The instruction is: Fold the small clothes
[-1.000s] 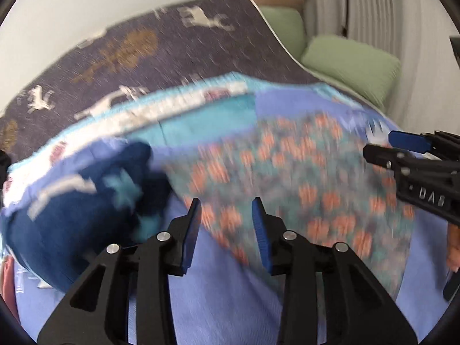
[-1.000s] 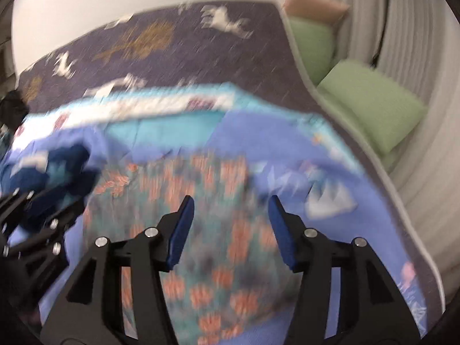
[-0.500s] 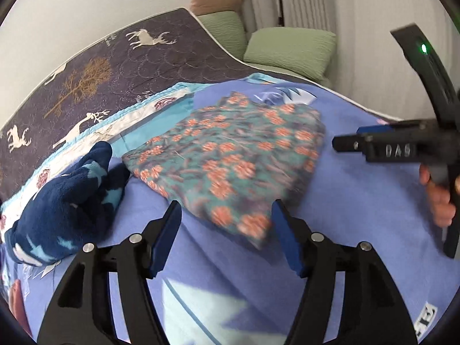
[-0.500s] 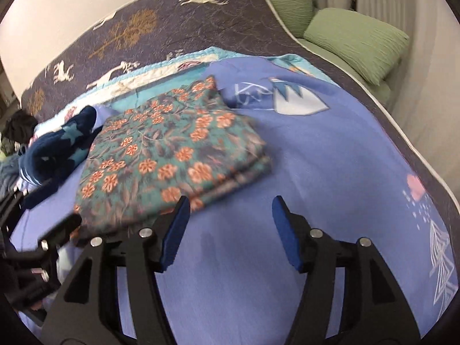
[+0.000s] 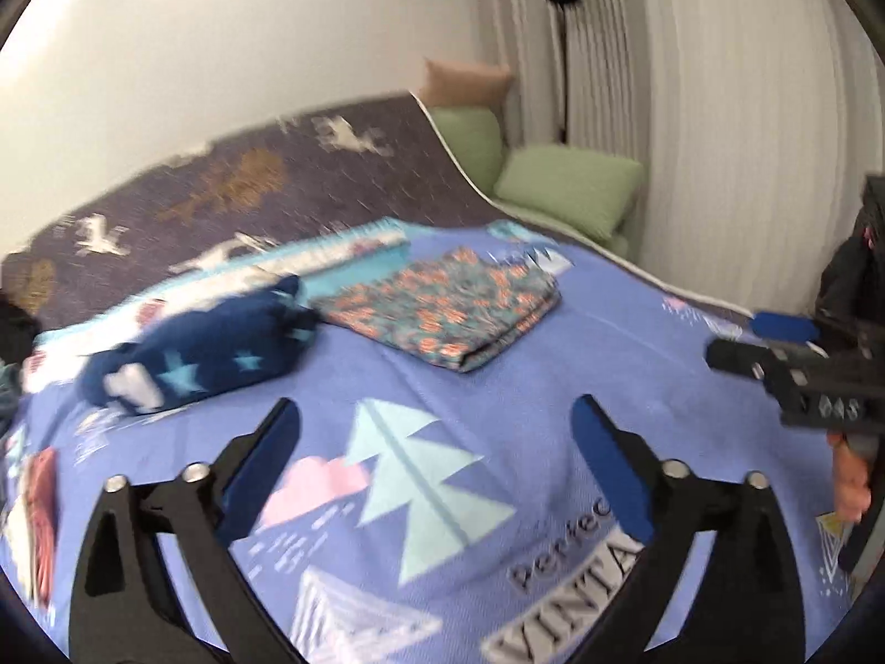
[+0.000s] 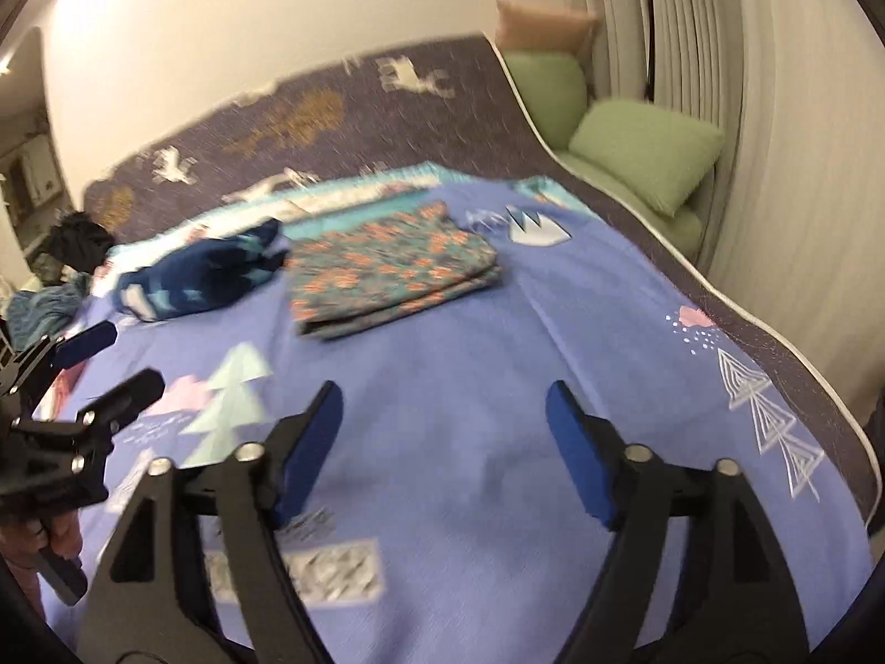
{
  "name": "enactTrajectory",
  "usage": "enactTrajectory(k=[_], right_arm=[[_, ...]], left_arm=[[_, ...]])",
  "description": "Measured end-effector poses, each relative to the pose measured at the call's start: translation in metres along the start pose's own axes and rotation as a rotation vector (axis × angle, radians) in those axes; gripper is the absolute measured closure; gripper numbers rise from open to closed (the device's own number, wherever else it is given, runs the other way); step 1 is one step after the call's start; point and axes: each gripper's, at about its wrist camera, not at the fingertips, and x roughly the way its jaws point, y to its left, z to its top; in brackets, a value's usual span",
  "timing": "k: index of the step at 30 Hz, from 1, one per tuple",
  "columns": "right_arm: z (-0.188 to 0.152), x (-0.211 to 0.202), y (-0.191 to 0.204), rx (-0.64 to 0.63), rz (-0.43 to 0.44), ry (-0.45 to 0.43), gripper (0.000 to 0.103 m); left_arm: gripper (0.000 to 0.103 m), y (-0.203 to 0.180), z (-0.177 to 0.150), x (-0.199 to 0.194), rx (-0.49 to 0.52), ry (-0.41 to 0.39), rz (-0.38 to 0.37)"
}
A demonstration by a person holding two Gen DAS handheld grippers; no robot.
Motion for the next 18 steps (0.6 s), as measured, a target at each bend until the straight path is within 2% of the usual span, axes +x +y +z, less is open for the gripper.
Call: enactTrajectory(k=[2,8,12,18], right_arm=[[-0.014,-0.025,0.01,-0.005,0.001,-0.026,0.012],[-0.036,-0.083,0.039,-0.023,0.004,-0.069,0.009],[-0.044,-0.108,0.054,-0.046,-0.012,-0.089,0.008],[-0.056,-0.133,0.068,-0.086,-0.033,-0.12,0.008]], left_arm=[[0.001,0.001,-0.01,-0.029,-0.012,-0.031,0.002],[0.001,-0.006,-0.031,-0.086,-0.007,-0.047,0.036],[0.001,-0.012,-0.04,-0.115,-0.014,-0.08,0.049],[0.001,-0.017,-0.05,-0.146,-0.054,-0.112,0.117]])
